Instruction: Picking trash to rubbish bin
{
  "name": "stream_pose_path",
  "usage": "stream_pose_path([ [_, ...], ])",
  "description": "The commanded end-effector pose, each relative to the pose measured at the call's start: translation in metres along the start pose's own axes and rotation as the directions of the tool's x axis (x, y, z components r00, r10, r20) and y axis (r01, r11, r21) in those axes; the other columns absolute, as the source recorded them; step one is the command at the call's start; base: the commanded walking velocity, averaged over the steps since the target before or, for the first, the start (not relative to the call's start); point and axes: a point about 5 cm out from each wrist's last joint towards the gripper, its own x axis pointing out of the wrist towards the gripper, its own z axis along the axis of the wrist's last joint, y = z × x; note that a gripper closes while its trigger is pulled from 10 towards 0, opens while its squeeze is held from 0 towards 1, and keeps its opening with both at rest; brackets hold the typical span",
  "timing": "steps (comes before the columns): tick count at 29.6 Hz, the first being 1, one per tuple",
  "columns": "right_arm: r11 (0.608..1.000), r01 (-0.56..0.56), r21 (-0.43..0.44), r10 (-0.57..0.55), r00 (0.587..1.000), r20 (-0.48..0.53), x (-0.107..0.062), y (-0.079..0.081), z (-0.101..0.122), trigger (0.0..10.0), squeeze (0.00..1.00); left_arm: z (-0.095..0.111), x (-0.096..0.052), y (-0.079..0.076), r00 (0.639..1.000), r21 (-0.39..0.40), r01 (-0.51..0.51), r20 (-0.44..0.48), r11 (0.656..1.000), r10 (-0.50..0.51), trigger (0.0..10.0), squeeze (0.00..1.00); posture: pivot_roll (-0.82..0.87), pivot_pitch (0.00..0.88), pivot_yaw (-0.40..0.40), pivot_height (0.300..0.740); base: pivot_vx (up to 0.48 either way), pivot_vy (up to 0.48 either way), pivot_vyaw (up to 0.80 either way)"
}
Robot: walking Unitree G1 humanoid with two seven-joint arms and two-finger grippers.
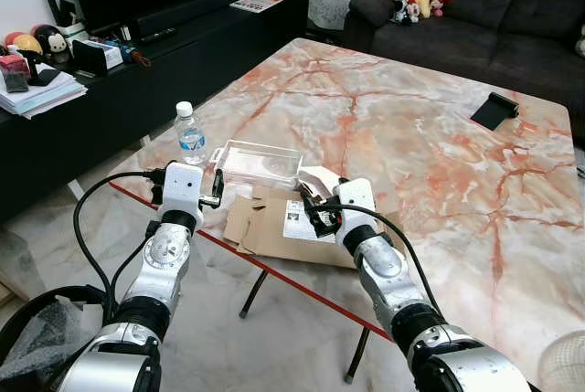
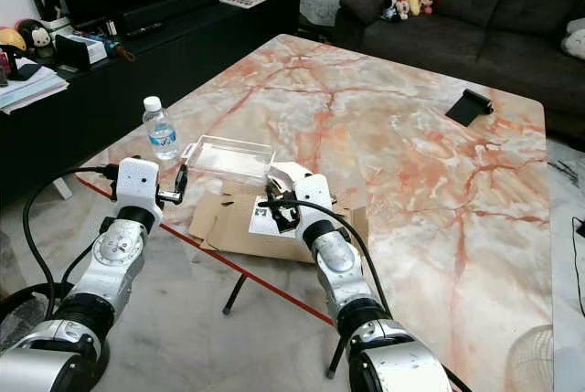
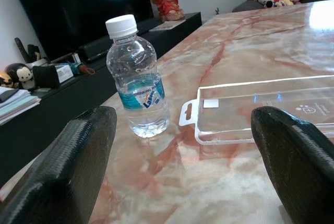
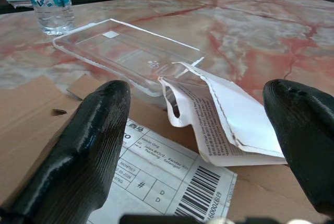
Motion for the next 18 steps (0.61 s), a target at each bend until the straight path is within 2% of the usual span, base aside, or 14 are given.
stream_pose_path([
  [1,0.998,-0.018,-0.059,0.015,0.999,-0.044,0.0035,0.0012,0.0004,10.0,0.0,0.0,0.0001,-0.0046,0.999,0.026,0.037,-0.004,0.999,-0.036,10.0,0.0,0.06,0.006,-0.066,0.74,0.0,0.0,0.0],
  [9,0.995,-0.036,-0.097,0.032,0.998,-0.045,0.0063,0.0052,0.0032,10.0,0.0,-0.0006,-0.0017,-0.0055,0.999,0.037,0.047,0.0,0.998,-0.047,10.0,0.0,0.07,0.006,-0.068,0.74,0.0,0.0,0.0],
  [11,0.987,-0.044,-0.153,0.037,0.998,-0.049,0.0071,0.0059,0.004,10.0,0.0,-0.001,-0.0026,-0.0061,0.999,0.04,0.05,0.001,0.998,-0.05,10.0,0.0,0.08,0.01,-0.07,0.74,0.0,0.0,0.0],
  [18,0.981,-0.044,-0.189,0.037,0.998,-0.042,0.0084,0.0072,0.0064,10.0,0.0,-0.0018,-0.0052,-0.0069,0.998,0.053,0.057,0.005,0.997,-0.058,10.0,0.0,0.08,0.017,-0.075,0.74,0.0,0.0,0.0],
])
